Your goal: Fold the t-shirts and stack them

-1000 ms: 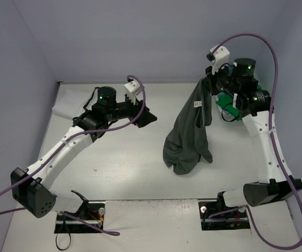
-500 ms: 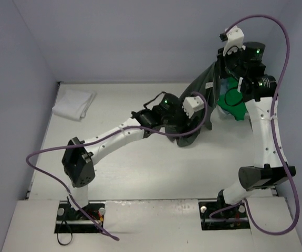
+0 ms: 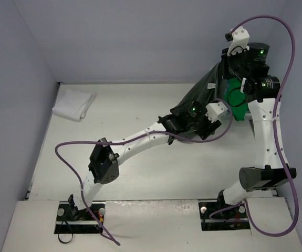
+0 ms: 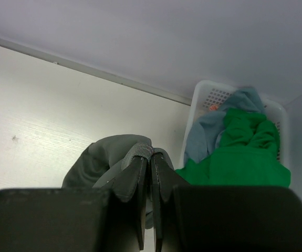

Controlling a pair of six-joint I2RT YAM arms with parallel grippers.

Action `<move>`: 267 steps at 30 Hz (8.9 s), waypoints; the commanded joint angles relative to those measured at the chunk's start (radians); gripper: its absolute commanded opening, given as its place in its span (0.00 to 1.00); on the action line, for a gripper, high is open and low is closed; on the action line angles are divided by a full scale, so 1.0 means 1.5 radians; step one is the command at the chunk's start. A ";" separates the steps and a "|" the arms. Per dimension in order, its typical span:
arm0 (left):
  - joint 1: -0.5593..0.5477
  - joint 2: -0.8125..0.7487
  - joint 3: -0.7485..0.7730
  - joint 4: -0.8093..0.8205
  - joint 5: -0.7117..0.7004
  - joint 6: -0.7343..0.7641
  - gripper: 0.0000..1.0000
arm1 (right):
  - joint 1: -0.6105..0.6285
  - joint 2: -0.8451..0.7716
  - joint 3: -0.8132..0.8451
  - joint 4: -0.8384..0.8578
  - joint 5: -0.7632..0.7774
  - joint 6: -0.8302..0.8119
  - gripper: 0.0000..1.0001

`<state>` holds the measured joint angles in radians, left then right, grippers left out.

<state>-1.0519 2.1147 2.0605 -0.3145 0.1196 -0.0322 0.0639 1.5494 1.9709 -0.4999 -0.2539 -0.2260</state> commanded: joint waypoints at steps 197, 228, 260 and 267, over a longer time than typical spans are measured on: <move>0.470 -0.430 -0.132 0.123 0.059 0.038 0.00 | -0.090 -0.326 -0.185 0.075 -0.430 -0.096 0.00; 0.473 -0.678 -0.098 -0.033 0.085 0.050 0.00 | -0.090 -0.445 -0.142 0.060 -0.415 -0.063 0.00; 0.469 -0.003 0.441 0.066 0.103 0.050 0.00 | -0.089 -0.122 -0.203 0.372 -0.204 -0.015 0.00; 0.444 -0.071 0.387 0.102 0.103 0.008 0.00 | -0.089 -0.203 -0.233 0.411 -0.200 0.006 0.00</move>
<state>-0.3820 2.1571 2.6221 -0.3046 0.2935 0.0460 -0.0601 1.3430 1.6081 -0.0387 -0.5785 -0.2417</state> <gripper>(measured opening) 0.005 0.010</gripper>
